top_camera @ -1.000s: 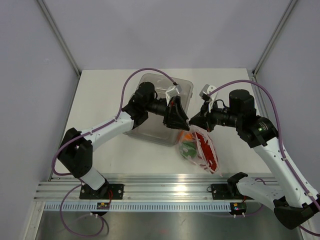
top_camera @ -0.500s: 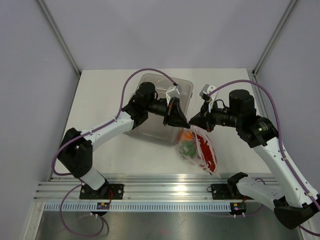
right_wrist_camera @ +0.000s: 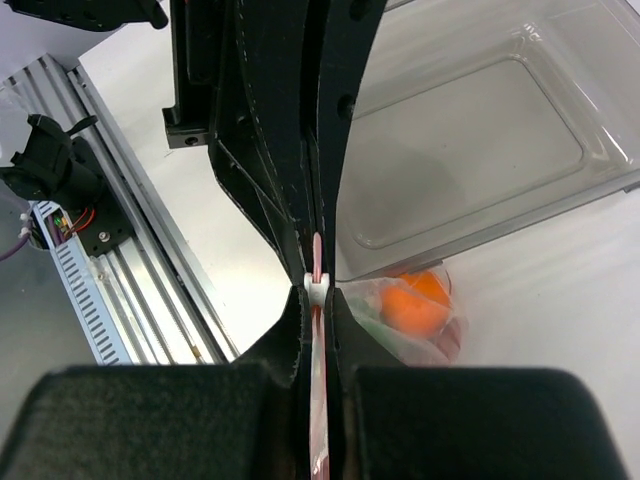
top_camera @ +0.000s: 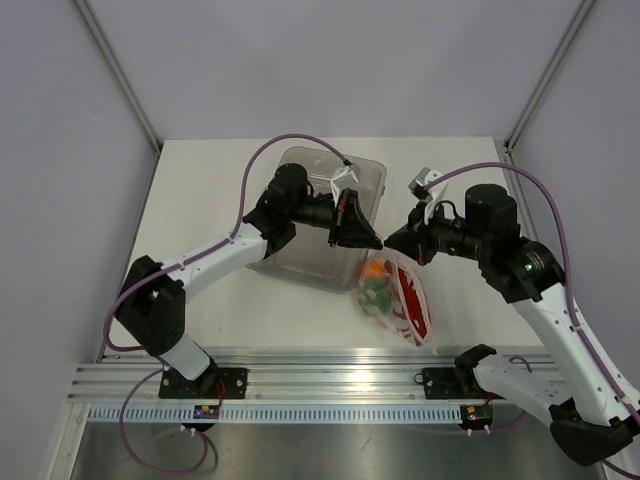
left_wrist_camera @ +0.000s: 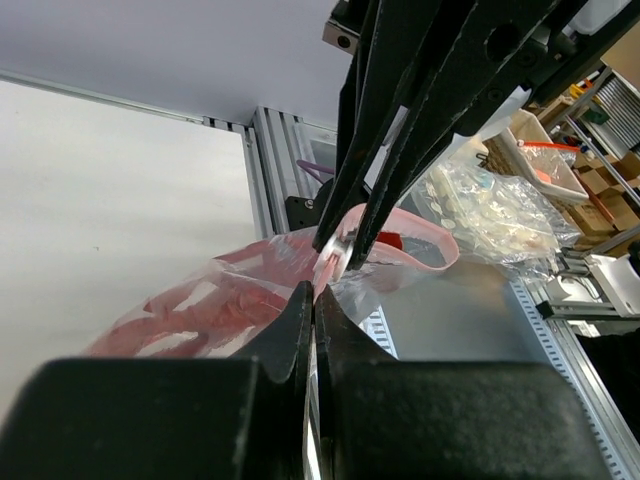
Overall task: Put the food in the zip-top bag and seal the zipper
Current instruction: Zip the zipper food storage bag at the center of the board.
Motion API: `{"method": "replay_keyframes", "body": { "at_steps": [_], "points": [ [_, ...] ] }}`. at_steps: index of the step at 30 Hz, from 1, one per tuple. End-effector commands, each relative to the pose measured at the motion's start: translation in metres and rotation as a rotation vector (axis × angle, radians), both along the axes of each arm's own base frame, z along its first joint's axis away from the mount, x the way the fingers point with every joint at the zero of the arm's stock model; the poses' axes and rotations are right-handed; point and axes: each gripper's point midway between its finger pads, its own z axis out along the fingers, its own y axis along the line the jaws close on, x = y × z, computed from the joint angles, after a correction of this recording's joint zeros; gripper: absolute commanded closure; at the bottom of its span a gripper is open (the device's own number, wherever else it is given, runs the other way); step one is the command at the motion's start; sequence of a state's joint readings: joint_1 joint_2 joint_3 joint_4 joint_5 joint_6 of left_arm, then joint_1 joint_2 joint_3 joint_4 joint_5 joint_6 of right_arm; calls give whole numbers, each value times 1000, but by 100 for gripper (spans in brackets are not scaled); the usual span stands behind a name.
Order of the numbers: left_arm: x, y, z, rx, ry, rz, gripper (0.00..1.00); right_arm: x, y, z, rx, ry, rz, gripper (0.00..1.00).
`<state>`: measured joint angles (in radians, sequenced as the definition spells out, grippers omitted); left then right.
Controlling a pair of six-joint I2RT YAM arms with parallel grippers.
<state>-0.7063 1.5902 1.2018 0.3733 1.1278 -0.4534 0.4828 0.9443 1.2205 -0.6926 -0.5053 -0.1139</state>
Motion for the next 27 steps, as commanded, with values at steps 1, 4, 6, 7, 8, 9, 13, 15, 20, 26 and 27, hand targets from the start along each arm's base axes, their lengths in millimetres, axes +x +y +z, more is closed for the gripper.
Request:
{"method": "replay_keyframes", "body": {
  "at_steps": [1, 4, 6, 7, 8, 9, 13, 15, 20, 26, 27],
  "points": [
    [22, 9, 26, -73, -66, 108, 100, -11, -10, 1, 3, 24, -47, 100],
    [29, 10, 28, -83, -56, 130, 100, -13, -14, -1, -5, 31, -60, 100],
    [38, 10, 29, -85, -40, 164, 100, -15, -15, -5, -16, 49, -64, 100],
    [41, 11, 30, -86, -38, 178, 100, -15, -17, -7, -23, 56, -74, 100],
    [48, 11, 32, -90, -27, 211, 100, -15, -18, -7, -26, 56, -79, 100],
    [54, 11, 31, -87, -17, 229, 100, -17, -19, -9, -32, 65, -80, 100],
    [86, 19, 37, -94, 17, 344, 100, -19, -27, -13, -56, 80, -116, 100],
    [102, 22, 40, -97, 41, 405, 100, -21, -32, -16, -68, 91, -138, 100],
    [149, 39, 39, -116, 119, 568, 100, -26, -43, -18, -78, 103, -193, 100],
    [184, 54, 33, -116, 187, 649, 100, -31, -50, -17, -80, 109, -228, 100],
    [191, 59, 29, -110, 194, 663, 100, -33, -52, -19, -87, 116, -227, 100]
  ]
}}
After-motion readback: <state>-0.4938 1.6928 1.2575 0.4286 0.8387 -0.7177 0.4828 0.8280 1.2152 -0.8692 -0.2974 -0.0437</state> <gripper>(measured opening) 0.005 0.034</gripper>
